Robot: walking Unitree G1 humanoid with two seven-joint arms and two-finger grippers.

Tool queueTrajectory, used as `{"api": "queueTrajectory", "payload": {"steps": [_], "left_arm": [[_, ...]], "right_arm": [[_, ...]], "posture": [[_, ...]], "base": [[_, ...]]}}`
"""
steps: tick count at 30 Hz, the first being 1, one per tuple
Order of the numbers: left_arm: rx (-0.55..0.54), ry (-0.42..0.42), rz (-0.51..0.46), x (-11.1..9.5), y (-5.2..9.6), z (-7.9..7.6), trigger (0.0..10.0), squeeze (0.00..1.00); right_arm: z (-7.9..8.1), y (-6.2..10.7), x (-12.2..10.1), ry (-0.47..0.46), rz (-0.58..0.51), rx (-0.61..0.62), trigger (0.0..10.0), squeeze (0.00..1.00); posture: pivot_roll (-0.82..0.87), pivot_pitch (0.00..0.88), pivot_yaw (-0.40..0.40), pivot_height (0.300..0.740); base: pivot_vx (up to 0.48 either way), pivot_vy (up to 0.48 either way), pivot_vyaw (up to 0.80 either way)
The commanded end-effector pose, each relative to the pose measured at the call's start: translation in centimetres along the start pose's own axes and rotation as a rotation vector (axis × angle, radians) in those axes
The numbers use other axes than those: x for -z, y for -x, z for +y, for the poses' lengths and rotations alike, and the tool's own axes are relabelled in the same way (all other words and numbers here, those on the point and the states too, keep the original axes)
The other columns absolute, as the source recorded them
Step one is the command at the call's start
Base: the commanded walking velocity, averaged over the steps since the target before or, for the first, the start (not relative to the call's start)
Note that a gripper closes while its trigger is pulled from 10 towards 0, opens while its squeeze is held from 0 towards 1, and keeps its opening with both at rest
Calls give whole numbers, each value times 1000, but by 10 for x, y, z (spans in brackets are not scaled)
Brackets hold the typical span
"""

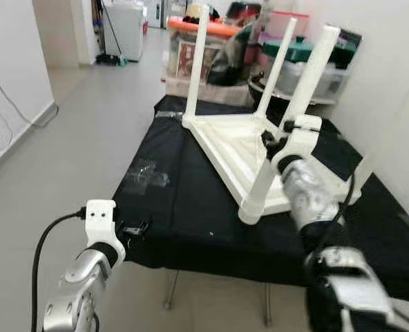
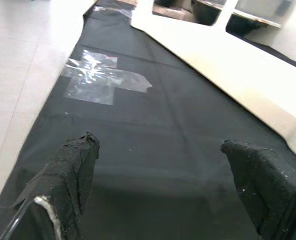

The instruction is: Building children table

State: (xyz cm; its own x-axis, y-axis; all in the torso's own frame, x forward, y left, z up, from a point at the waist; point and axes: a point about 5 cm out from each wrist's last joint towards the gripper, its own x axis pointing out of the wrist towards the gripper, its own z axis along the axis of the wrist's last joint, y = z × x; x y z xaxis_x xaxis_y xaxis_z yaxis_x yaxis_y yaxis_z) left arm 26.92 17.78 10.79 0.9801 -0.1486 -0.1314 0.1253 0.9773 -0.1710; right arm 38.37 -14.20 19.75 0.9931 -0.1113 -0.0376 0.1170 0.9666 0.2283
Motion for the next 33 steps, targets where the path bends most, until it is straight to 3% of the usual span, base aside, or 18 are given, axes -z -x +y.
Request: {"api": "queueTrajectory", "payload": {"steps": [1,2,7,8,10,11,15,16,17,18,24,25,27,30,32,33], "left_arm": [[17,-8,7,-1,-3,-4,10000,0],[18,-4,5,-1,-4,-4,10000,0],[23,-3,7,-1,-7,-6,10000,0],[23,-1,8,0,-7,-6,10000,0],[23,-1,8,0,-7,-6,10000,0],[22,0,10,1,-8,-6,10000,0],[19,5,17,4,-7,-8,10000,0],[20,4,20,5,-6,-8,10000,0],[20,4,21,5,-6,-8,10000,0],[20,4,21,5,-6,-7,10000,0],[21,2,19,4,-7,-6,10000,0],[23,2,20,4,-7,-6,10000,0],[26,2,20,4,-7,-6,10000,0],[36,2,24,5,-7,-7,10000,0],[36,2,24,5,-7,-7,10000,0],[38,2,24,5,-6,-8,10000,0]], "right_arm": [[8,10,26,-119,124,48,0,0],[21,13,24,-113,123,39,0,0],[37,13,21,-98,125,2,0,0],[40,13,19,-101,133,-1,3922,0],[40,13,19,-101,133,-1,3922,0],[42,14,17,-105,136,0,10000,0],[40,19,16,-124,156,-13,10000,0],[37,21,15,-136,155,-8,10000,200],[36,22,13,-149,144,-9,10000,686],[34,23,10,-160,129,-15,10000,1000],[30,24,-1,-134,103,-39,10000,1000],[29,24,-10,-114,86,-62,10000,0],[27,24,-18,-101,69,-83,10000,0],[20,22,-46,-62,5,-240,10000,0],[20,22,-46,-62,5,-240,10000,0],[19,23,-59,-47,-46,-325,10000,0]], "posture": [[126,0,-112,740],[126,0,-112,740],[114,0,-118,740],[113,0,-120,740],[113,0,-120,740],[111,0,-122,740],[113,0,-122,740],[113,0,-122,740],[112,0,-122,740],[112,0,-122,740],[107,0,-116,740],[103,0,-111,740],[103,0,-111,740],[98,0,-108,740],[98,0,-108,740],[98,0,-109,740]], "base": [[0,0,0],[0,0,0],[0,0,0],[0,0,0],[0,0,0],[0,0,0],[0,0,0],[0,0,0],[0,0,0],[0,0,0],[0,0,0],[0,0,0],[0,0,0],[0,0,0],[0,0,0],[0,0,0]]}}
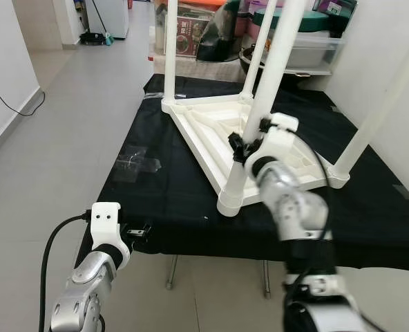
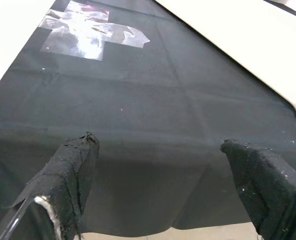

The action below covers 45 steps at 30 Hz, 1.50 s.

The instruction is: Building children table

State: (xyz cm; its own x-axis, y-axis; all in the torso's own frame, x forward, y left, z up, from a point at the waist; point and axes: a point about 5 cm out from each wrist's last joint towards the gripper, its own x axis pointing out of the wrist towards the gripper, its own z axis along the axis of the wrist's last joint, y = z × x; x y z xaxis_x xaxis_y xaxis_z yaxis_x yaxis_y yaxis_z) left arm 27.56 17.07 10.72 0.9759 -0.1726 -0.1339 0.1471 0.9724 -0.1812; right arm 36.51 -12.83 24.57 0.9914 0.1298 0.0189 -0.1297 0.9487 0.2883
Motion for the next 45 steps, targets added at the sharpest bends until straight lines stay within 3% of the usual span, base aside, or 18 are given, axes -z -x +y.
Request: {"api": "queueTrajectory", "payload": {"steps": [1,2,7,10,17,26,27,28,30,34,36,37,38,39,40,41,43,45], "left_arm": [[16,-5,17,4,1,-2,10000,0],[18,-5,18,4,1,-2,10000,0],[25,-5,18,4,0,-2,10000,0],[43,-2,17,4,-2,-6,10000,0],[56,-6,6,0,-3,-7,10000,0],[52,-4,5,2,-1,-8,10000,0],[52,-4,5,2,0,-8,10000,0],[51,-4,4,1,0,-8,10000,0],[50,-4,3,1,0,-7,10000,0],[48,-6,3,1,1,-6,10000,0],[46,-6,6,2,2,-6,10000,0],[46,-6,6,2,2,-6,10000,0],[46,-6,8,3,3,-6,10000,0],[46,-6,8,3,3,-6,10000,0],[47,-5,11,3,3,-6,10000,0],[47,-5,11,3,3,-6,10000,0],[48,-5,13,4,3,-7,10000,0],[54,-6,16,3,3,-8,10000,0]], "right_arm": [[1,5,-27,54,-83,-219,10000,0],[5,9,-35,95,-104,-363,10000,0],[10,14,-37,167,-96,-550,10000,0],[12,7,-8,234,-7,-749,10000,0],[8,-11,29,331,123,-778,10000,0],[6,-23,40,375,160,-794,10000,0],[4,-24,37,365,144,-790,7451,0],[1,-25,33,335,126,-796,0,0],[-1,-25,31,316,112,-802,0,0],[-10,-29,30,328,112,-691,0,0],[-30,-36,33,336,123,-395,0,0],[-30,-36,33,336,123,-395,0,0],[-42,-37,36,317,125,-228,0,0],[-42,-37,36,317,125,-228,0,0],[-57,-34,43,266,116,-35,0,0],[-57,-34,43,266,116,-35,0,0],[-67,-31,50,226,111,87,0,0],[-75,-10,76,141,88,320,0,0]], "posture": [[97,0,-110,740],[98,0,-110,740],[99,0,-110,740],[107,0,-108,740],[131,0,-129,740],[140,0,-136,740],[141,0,-138,740],[140,0,-139,740],[140,0,-138,740],[138,0,-138,740],[135,0,-137,740],[135,0,-137,740],[134,0,-134,740],[134,0,-134,740],[134,0,-129,740],[134,0,-129,740],[131,0,-125,740],[132,0,-113,740]], "base": [[0,0,0],[0,0,0],[0,0,0],[0,0,0],[0,0,0],[0,0,0],[0,0,0],[0,0,0],[0,0,0],[0,0,0],[0,0,0],[0,0,0],[0,0,0],[0,0,0],[0,0,0],[0,0,0],[0,0,0],[0,0,0]]}}
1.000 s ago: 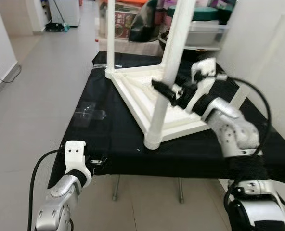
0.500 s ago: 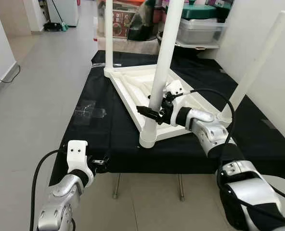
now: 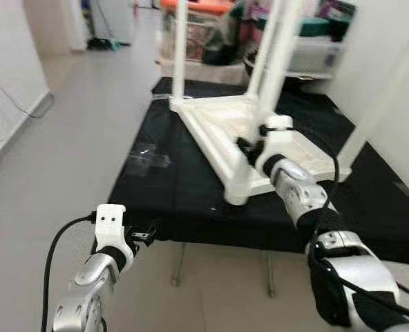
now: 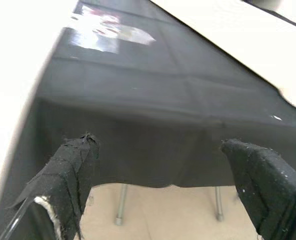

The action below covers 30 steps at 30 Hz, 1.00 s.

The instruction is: Building children table

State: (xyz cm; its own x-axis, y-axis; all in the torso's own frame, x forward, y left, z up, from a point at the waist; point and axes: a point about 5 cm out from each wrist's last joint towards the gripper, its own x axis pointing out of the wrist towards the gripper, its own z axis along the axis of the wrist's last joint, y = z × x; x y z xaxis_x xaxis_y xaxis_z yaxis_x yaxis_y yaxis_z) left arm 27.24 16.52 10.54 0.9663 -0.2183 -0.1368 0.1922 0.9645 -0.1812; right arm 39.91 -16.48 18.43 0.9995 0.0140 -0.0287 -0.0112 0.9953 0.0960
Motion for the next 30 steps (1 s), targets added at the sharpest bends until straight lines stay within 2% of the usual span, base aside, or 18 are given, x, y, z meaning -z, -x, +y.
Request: {"api": "queueTrajectory", "payload": {"steps": [1,5,6,7,11,12,14,15,17,18,20,23,24,25,26,27,29,30], "left_arm": [[9,0,4,0,1,-2,10000,0],[12,-3,5,-1,0,-1,10000,0],[13,-5,7,-1,-1,0,10000,0],[14,-6,9,-1,-2,0,10000,0],[18,-7,10,-1,-3,-1,10000,0],[20,-6,10,-1,-4,-2,10000,0],[21,-5,9,-1,-4,-3,10000,0],[19,-3,9,-1,-4,-2,10000,0],[18,-2,10,0,-4,-2,10000,0],[17,-2,8,-1,-3,-1,10000,0],[12,-1,6,-1,-2,0,10000,0],[9,0,5,-1,-2,1,10000,0],[8,-1,5,-1,-2,1,10000,0],[8,-1,5,-1,-2,1,10000,0],[9,-1,4,-1,-2,0,10000,0],[9,-1,4,-1,-2,0,10000,0],[12,-2,6,1,-2,-1,10000,0],[12,-2,6,1,-2,-1,10000,0]], "right_arm": [[-14,15,33,-51,86,189,0,0],[-10,31,46,-93,83,291,0,0],[-1,36,46,-106,76,296,0,0],[8,38,46,-108,88,269,8275,0],[13,37,45,-126,98,254,8275,0],[21,33,37,-152,70,175,10000,1000],[26,30,30,-174,49,128,10000,1000],[26,22,11,-111,6,38,10000,859],[25,21,6,-90,-4,35,10000,859],[16,19,-6,-92,-46,-13,10000,0],[-1,18,-21,-65,-91,-118,10000,0],[-8,20,-25,-38,-96,-157,10000,0],[-15,24,-32,-18,-107,-255,10000,0],[-15,24,-32,-18,-107,-255,10000,0],[-22,30,-38,0,-119,-357,10000,0],[-22,30,-38,0,-119,-357,10000,0],[-27,41,-35,69,-99,-559,10000,0],[-27,41,-35,69,-99,-559,10000,0]], "posture": [[132,0,-113,740],[122,0,-103,740],[116,0,-99,740],[116,0,-99,740],[109,0,-94,740],[114,0,-98,740],[112,0,-97,740],[113,0,-100,740],[113,0,-100,740],[123,0,-110,740],[119,0,-108,740],[119,0,-108,740],[121,0,-111,740],[121,0,-111,740],[119,0,-113,740],[119,0,-113,740],[119,0,-118,740],[119,0,-118,740]], "base": [[0,0,0],[0,0,0],[0,0,0],[0,0,0],[0,0,0],[0,0,0],[0,0,0],[0,0,0],[0,0,0],[0,0,0],[0,0,0],[0,0,0],[0,0,0],[0,0,0],[0,0,0],[0,0,0],[0,0,0],[0,0,0]]}}
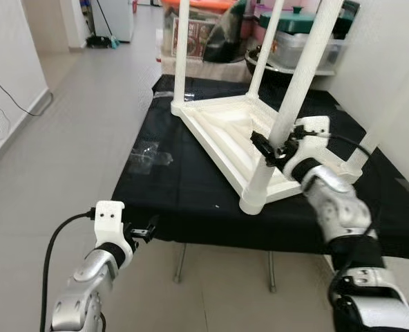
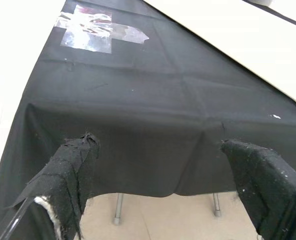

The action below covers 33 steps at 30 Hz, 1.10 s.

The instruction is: Building children table

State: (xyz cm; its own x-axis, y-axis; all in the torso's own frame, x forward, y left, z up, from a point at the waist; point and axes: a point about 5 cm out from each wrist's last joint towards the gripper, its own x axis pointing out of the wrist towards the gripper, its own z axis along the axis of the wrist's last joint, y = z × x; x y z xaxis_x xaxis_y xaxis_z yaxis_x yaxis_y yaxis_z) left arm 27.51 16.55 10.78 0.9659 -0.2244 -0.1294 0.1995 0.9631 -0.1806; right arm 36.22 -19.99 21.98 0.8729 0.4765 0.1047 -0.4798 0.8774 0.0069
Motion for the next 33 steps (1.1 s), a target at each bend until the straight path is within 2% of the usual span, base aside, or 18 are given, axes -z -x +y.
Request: {"api": "queueTrajectory", "payload": {"steps": [1,4,6,7,8,10,11,12,18,20,24,25,26,27,28,30,32,33], "left_arm": [[5,0,12,4,1,-2,10000,0],[8,0,11,4,-1,-4,10000,0],[8,0,11,4,-1,-4,10000,0],[12,-5,12,4,-2,-4,10000,0],[12,-5,12,4,-2,-4,10000,0],[18,-11,8,2,-4,-4,10000,0],[18,-11,8,2,-4,-4,10000,0],[17,-15,4,0,-4,-3,10000,0],[13,-18,0,-1,-4,-2,10000,0],[1,-17,-1,0,-2,-1,10000,0],[-2,-15,0,1,-1,-1,10000,0],[-2,-12,1,2,-1,-2,10000,0],[-2,-12,1,2,-1,-2,10000,0],[-2,-11,1,3,-1,-3,10000,0],[-2,-11,1,3,-1,-3,10000,0],[0,-11,2,3,-1,-3,10000,0],[0,-13,4,3,-1,-1,10000,0],[0,-13,4,3,-1,-1,10000,0]], "right_arm": [[5,1,2,-4,3,-67,10000,0],[28,-7,17,-12,33,-262,10000,0],[28,-7,17,-12,33,-262,10000,0],[41,-14,21,-18,33,-325,10000,0],[41,-14,21,-18,33,-325,10000,0],[65,-35,28,-40,33,-400,10000,0],[65,-35,28,-40,33,-400,10000,0],[74,-46,29,-40,34,-404,10000,0],[78,-55,30,-37,41,-389,10000,0],[80,-69,23,-22,36,-352,10000,0],[80,-71,19,-22,27,-352,10000,0],[78,-73,15,-26,9,-345,8314,0],[78,-73,15,-26,9,-345,8314,0],[77,-73,12,-29,-3,-344,0,0],[77,-73,12,-29,-3,-344,0,0],[52,-73,12,-73,-9,-98,0,0],[28,-65,24,-119,33,198,0,0],[28,-65,24,-119,33,198,0,0]], "posture": [[119,0,-118,740],[123,0,-114,740],[123,0,-114,740],[130,0,-117,740],[130,0,-117,740],[148,0,-122,740],[148,0,-122,740],[155,0,-125,740],[167,0,-132,740],[180,0,-147,740],[180,0,-147,740],[180,0,-147,740],[180,0,-147,740],[180,0,-147,740],[180,0,-147,740],[171,0,-138,740],[159,0,-132,740],[159,0,-132,740]], "base": [[0,0,0],[0,0,0],[0,0,0],[0,0,0],[0,0,0],[0,0,0],[0,0,0],[0,0,0],[0,0,0],[0,0,0],[0,0,0],[0,0,0],[0,0,0],[0,0,0],[0,0,0],[0,0,0],[0,0,0],[0,0,0]]}}
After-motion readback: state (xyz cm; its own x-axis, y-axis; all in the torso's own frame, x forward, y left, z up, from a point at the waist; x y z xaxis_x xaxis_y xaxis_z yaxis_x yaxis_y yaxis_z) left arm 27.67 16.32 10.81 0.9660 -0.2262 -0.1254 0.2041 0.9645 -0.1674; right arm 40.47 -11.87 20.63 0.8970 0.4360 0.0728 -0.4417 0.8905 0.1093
